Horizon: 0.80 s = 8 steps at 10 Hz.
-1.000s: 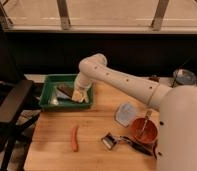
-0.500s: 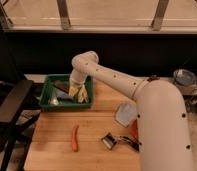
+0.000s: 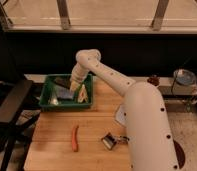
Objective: Place eraser in tray
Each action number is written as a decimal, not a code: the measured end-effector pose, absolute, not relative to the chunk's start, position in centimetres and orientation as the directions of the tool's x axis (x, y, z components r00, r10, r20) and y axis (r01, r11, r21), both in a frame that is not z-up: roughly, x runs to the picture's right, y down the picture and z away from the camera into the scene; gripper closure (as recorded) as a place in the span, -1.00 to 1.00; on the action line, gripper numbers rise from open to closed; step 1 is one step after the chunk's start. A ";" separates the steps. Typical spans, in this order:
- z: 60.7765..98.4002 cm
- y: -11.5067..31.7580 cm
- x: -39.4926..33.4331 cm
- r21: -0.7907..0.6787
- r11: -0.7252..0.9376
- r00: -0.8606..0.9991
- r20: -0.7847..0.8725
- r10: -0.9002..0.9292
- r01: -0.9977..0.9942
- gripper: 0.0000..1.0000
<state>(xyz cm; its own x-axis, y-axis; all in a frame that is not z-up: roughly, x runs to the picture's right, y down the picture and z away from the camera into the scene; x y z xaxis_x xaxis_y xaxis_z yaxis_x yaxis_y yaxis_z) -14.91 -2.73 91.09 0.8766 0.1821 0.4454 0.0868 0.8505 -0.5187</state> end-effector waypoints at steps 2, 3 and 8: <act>92.5 -3.1 -15.7 -0.502 0.854 0.861 0.487 0.146 0.139 0.71; 92.8 -3.2 -15.7 -0.494 0.856 0.857 0.496 0.138 0.148 0.57; 95.2 -6.2 -15.6 -0.496 0.865 0.843 0.496 0.210 0.076 -0.30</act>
<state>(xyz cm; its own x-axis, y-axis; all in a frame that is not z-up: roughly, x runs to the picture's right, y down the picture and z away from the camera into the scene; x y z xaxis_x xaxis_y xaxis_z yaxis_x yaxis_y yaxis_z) -15.59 -6.17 95.17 0.8426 0.2104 0.4958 0.0756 0.8653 -0.4956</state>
